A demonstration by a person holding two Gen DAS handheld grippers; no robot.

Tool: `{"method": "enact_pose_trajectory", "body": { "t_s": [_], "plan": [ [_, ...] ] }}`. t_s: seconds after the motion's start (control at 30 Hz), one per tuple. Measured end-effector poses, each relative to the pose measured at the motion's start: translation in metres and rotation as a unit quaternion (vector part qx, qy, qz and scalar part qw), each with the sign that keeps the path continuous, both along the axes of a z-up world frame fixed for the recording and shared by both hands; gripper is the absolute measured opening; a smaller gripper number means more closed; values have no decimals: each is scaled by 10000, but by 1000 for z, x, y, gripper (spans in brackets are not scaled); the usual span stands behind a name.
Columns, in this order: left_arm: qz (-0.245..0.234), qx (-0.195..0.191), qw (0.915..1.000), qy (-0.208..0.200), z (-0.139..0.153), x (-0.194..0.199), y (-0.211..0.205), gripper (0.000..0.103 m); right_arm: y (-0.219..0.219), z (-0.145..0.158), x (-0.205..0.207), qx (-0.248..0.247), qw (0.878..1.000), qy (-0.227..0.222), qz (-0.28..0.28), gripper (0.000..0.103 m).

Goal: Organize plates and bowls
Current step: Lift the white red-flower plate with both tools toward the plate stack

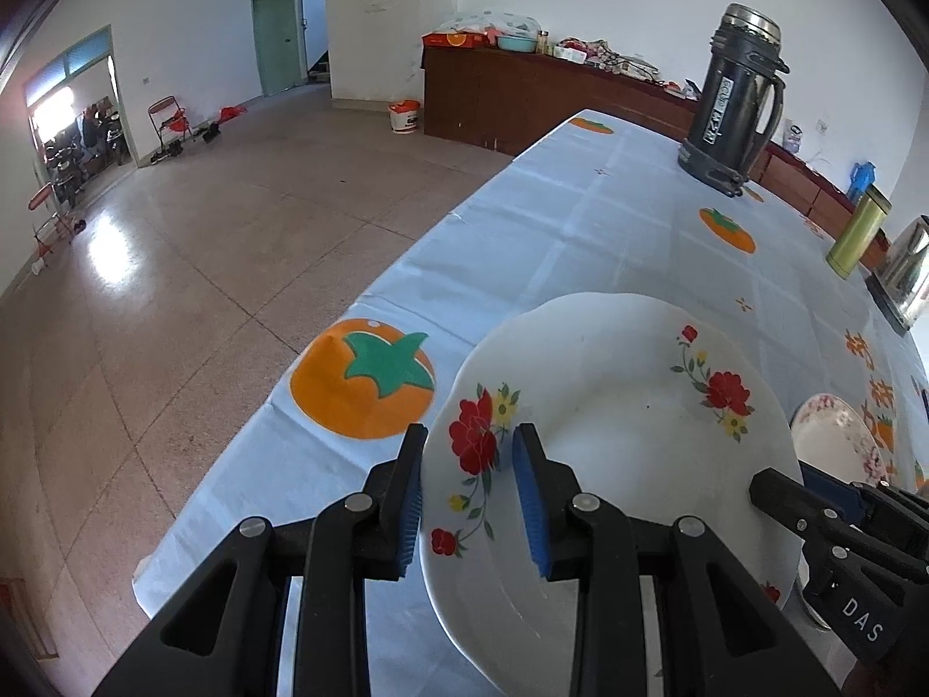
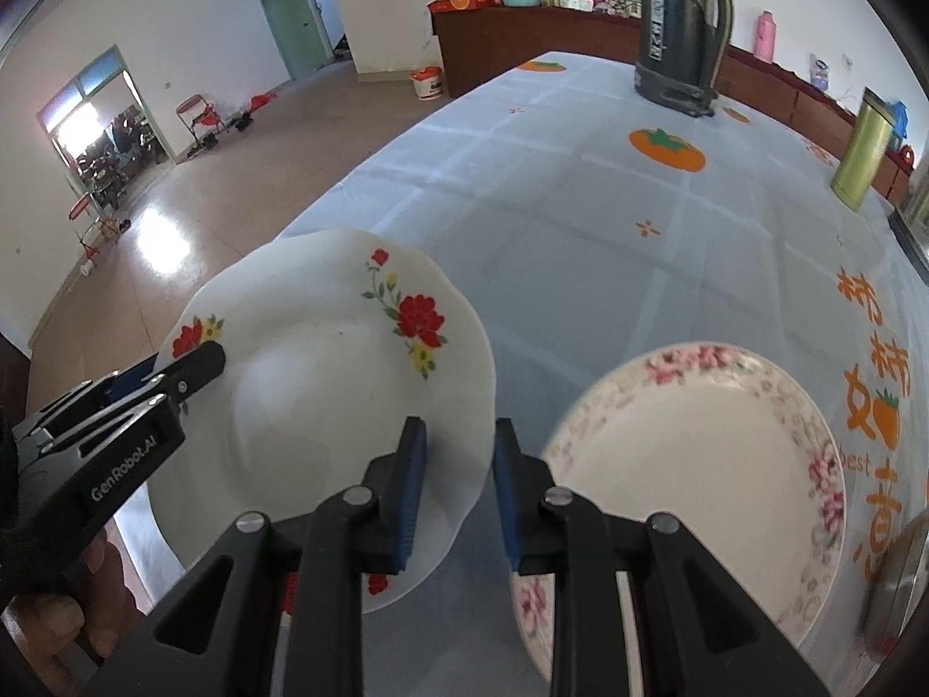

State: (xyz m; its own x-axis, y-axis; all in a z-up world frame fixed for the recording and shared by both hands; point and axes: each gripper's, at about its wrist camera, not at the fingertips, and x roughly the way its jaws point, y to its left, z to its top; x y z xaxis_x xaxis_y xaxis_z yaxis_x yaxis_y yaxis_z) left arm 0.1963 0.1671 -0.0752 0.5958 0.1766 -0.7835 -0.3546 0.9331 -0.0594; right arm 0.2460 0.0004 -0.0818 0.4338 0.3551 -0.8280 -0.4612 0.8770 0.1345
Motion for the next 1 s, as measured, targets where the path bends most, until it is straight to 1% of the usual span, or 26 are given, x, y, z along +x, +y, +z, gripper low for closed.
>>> {"method": "enact_pose_trajectory", "body": {
  "t_s": [0.47,1.0],
  "plan": [
    [-247,31,9997,-59,9,-11,-30,32,-35,10,-23,121,9996,-62,-237,23],
    [-437,105,9989,-141,15,-21,-56,32,-64,9,-44,198,9990,-66,-396,23]
  ]
}}
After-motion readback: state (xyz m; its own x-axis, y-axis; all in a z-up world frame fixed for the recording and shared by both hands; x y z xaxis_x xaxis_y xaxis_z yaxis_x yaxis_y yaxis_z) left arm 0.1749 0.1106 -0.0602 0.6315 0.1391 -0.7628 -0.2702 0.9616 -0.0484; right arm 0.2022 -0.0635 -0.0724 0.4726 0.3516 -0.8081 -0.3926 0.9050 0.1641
